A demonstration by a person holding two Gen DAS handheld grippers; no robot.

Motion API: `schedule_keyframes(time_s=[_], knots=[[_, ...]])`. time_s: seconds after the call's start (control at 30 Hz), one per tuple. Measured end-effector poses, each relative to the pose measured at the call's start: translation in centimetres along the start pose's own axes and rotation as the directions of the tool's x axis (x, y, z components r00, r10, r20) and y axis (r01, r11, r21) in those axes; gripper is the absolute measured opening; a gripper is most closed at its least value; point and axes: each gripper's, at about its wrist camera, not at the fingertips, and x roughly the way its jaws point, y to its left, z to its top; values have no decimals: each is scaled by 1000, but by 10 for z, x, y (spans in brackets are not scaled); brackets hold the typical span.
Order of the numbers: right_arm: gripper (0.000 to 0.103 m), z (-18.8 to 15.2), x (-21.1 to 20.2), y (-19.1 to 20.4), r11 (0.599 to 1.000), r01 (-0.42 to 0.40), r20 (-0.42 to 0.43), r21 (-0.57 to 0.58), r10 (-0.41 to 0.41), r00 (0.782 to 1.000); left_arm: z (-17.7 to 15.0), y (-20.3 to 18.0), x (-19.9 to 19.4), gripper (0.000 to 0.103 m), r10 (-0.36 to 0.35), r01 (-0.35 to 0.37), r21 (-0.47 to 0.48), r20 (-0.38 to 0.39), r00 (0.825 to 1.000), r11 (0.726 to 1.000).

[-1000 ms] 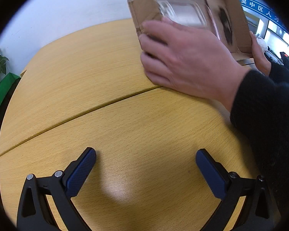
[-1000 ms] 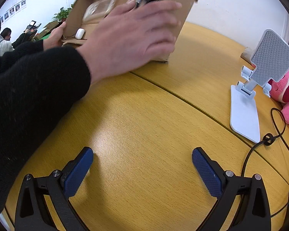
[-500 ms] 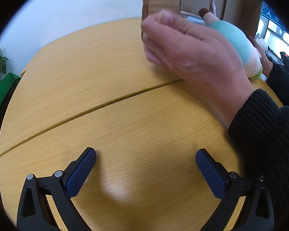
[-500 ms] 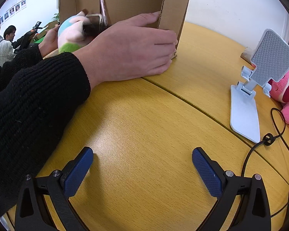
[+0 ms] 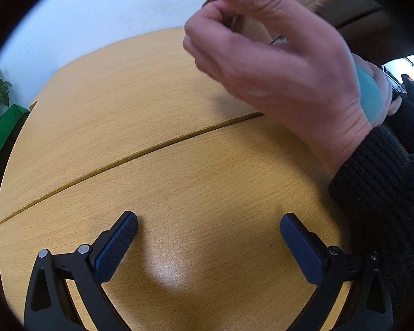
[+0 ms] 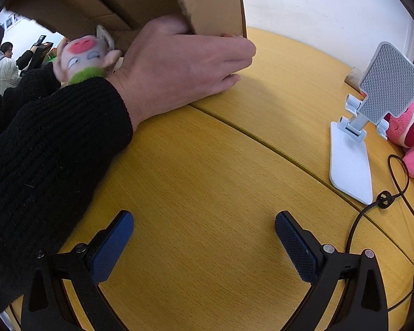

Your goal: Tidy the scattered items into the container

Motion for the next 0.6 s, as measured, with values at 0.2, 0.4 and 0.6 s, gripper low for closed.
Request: schedule_keyframes(time_s=[0.2, 0.4, 0.6], knots=[[103, 0, 0, 0, 1000, 0, 0, 0, 0, 1000, -1, 0, 0, 103, 0, 0, -1, 0, 1000, 1000], [103, 0, 1, -1, 1000, 0, 0, -1, 0, 1000, -1, 0, 1, 103, 1, -1, -1, 0, 1000, 1000], [103, 0, 1, -1, 1000, 0, 0, -1, 0, 1000, -1, 0, 1, 103, 1, -1, -1, 0, 1000, 1000]])
